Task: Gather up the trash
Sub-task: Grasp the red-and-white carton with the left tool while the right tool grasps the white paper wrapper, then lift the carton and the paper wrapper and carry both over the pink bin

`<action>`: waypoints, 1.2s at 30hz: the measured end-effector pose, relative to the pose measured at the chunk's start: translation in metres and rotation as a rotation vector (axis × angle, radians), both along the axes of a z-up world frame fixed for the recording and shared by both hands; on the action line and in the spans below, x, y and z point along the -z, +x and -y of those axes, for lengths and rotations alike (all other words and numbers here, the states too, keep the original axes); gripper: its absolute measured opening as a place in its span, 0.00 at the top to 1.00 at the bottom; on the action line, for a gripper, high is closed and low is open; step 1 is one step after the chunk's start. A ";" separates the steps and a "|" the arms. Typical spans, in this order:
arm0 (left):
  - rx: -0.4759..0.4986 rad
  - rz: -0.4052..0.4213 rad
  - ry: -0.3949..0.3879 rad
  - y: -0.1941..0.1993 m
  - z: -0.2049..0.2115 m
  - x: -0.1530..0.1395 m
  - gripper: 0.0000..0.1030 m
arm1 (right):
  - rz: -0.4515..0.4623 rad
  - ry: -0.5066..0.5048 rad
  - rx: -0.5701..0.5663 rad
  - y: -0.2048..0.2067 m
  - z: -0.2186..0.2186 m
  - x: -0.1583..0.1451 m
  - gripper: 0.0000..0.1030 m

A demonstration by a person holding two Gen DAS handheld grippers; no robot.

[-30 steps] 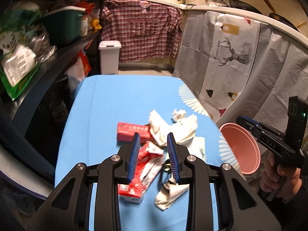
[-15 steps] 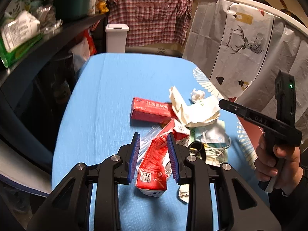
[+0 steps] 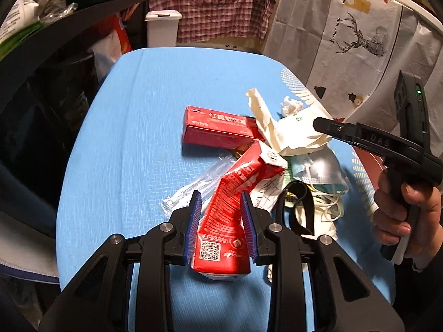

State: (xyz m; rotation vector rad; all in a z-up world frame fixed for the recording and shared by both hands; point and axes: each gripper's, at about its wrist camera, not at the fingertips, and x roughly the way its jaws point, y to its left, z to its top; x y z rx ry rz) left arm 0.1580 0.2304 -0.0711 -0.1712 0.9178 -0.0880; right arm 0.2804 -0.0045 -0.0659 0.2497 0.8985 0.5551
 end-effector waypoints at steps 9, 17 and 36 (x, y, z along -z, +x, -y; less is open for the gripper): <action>0.016 0.025 0.011 -0.003 0.004 -0.007 0.90 | 0.009 0.009 -0.003 -0.001 0.000 -0.004 0.80; 0.055 0.019 0.005 -0.006 0.010 -0.009 0.92 | 0.045 0.018 -0.008 -0.007 0.002 -0.012 0.92; 0.040 0.095 0.042 -0.011 0.016 -0.032 0.93 | 0.141 0.098 -0.021 -0.027 0.019 -0.044 0.94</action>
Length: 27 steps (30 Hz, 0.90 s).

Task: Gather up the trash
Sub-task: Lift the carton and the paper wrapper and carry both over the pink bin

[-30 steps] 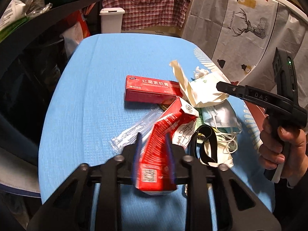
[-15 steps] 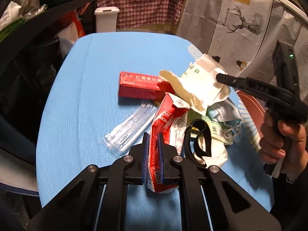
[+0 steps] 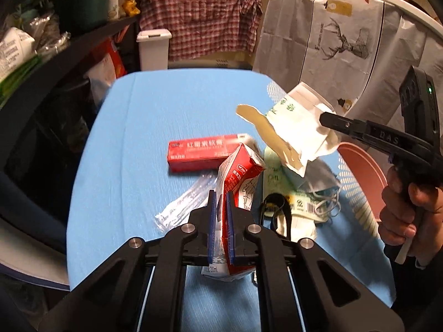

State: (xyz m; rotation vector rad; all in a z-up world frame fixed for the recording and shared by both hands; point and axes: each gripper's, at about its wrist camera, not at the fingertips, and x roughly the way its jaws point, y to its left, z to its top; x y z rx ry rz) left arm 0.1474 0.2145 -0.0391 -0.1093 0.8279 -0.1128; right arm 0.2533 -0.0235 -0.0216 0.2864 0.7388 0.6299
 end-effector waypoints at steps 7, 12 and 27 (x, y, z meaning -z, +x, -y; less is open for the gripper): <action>-0.009 0.039 0.017 -0.006 0.007 -0.015 0.93 | 0.046 0.001 0.015 -0.013 0.016 -0.016 0.94; -0.021 0.061 0.030 -0.010 0.014 -0.023 0.93 | 0.101 -0.021 0.022 -0.027 0.025 -0.031 0.94; -0.052 0.140 0.003 -0.018 0.032 -0.053 0.93 | 0.200 -0.129 0.035 -0.056 0.065 -0.073 0.94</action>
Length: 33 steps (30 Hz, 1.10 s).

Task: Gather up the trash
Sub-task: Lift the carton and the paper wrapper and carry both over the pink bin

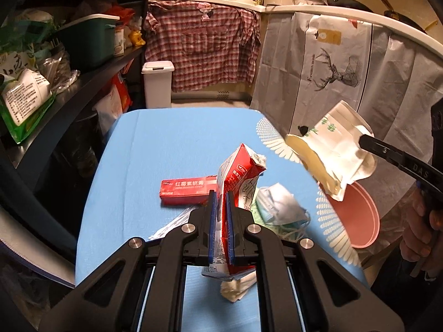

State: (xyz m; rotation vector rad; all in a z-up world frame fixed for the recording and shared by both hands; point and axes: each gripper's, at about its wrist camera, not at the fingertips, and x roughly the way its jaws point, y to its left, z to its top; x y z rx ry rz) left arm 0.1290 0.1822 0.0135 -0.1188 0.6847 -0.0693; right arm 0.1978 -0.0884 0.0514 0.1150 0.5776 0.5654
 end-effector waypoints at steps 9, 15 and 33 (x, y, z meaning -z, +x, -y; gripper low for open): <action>0.019 0.027 -0.007 0.000 0.019 -0.010 0.93 | 0.076 -0.047 0.053 -0.008 0.051 -0.016 0.94; 0.035 0.033 -0.013 0.004 0.032 -0.013 0.93 | 0.064 -0.029 0.133 0.000 0.082 -0.006 0.94; 0.092 0.044 -0.015 0.032 0.082 -0.017 0.93 | 0.034 -0.038 0.253 0.008 0.129 0.019 0.94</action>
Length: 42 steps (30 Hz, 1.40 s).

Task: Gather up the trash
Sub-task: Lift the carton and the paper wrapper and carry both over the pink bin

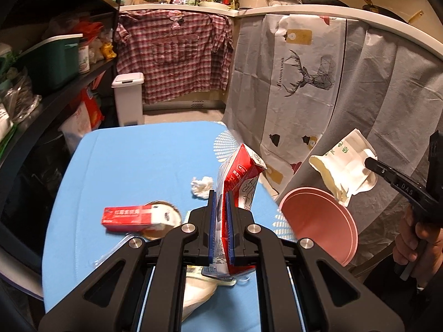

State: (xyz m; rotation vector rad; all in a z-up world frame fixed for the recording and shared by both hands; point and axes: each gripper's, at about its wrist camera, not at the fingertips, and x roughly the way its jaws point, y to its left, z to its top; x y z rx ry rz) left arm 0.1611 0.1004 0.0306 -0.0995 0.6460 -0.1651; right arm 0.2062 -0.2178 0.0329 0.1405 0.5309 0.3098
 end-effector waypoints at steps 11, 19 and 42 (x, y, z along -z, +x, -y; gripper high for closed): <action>0.059 0.004 0.001 0.019 0.040 -0.001 0.93 | -0.002 -0.024 0.051 0.001 0.019 0.002 0.94; 0.083 -0.008 0.009 0.029 0.062 0.003 0.93 | 0.002 -0.017 0.092 0.001 0.036 0.001 0.94; 0.175 -0.042 -0.005 0.042 0.114 0.023 0.93 | -0.085 -0.062 0.151 0.006 0.054 0.018 0.93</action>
